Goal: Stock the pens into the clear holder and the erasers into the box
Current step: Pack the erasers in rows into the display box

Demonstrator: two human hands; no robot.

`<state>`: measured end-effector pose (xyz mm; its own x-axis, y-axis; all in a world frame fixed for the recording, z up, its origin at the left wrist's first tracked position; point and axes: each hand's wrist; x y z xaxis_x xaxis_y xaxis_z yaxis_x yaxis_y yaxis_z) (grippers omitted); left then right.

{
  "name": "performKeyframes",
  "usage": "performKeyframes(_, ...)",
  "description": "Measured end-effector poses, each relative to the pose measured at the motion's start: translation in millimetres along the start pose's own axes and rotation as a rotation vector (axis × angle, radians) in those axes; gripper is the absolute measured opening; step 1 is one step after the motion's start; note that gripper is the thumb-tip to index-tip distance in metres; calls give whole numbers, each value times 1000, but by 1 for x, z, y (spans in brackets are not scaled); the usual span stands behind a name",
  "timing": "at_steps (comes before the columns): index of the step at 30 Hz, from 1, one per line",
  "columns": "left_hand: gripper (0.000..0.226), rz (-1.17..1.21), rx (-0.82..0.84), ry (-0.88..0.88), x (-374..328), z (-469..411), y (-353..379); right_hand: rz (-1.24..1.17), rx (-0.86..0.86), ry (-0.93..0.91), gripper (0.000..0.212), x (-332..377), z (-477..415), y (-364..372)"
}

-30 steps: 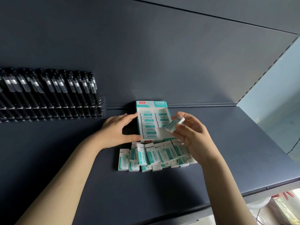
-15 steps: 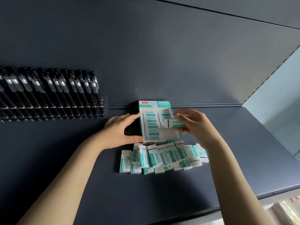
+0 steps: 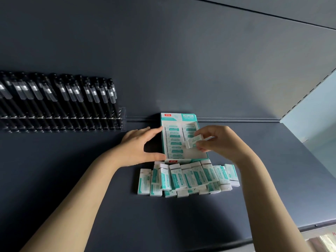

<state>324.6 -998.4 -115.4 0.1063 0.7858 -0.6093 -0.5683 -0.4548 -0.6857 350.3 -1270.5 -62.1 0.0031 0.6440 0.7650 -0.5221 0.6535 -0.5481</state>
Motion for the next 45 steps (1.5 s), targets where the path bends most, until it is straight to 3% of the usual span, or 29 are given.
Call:
performKeyframes(6,90,-8,-7,-10,-4,1,0,221,-8,-63,25,0,1,4)
performKeyframes(9,92,4,1,-7,-3,1,0,496,-97,-122,28,-4,2,3)
performKeyframes(14,99,11,5,-11,-1,0,0,623,-76,-104,24,-14,-1,3)
performKeyframes(18,100,-1,4,-13,-2,0,0,590,-97,-104,36,-16,1,7)
performKeyframes(24,101,5,1,-10,0,-1,1,588,-115,-110,26,-19,-3,10)
performKeyframes(31,100,16,-17,38,-4,1,0,593,-147,-91,29,-20,2,17)
performKeyframes(34,90,5,-31,21,-5,2,1,546,-213,-129,34,-15,13,23)
performKeyframes(37,100,15,-27,28,-3,2,0,535,-262,-232,22,0,25,39)
performKeyframes(39,107,10,-28,40,-3,1,0,512,-212,-270,15,11,33,50)
performKeyframes(43,97,-9,-52,28,-8,2,0,360,-29,-278,28,25,47,72)
performKeyframes(45,90,-15,-65,29,-9,3,0,400,-7,-271,37,27,48,84)
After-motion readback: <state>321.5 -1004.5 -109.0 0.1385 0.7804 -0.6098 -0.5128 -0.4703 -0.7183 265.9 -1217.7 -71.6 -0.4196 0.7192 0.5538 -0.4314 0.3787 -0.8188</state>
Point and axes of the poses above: each hand's wrist, its own z-axis away from the middle knuckle, its own y-axis out of the palm, x = y × z, and after that the axes turned 15 degrees about x, right-handed
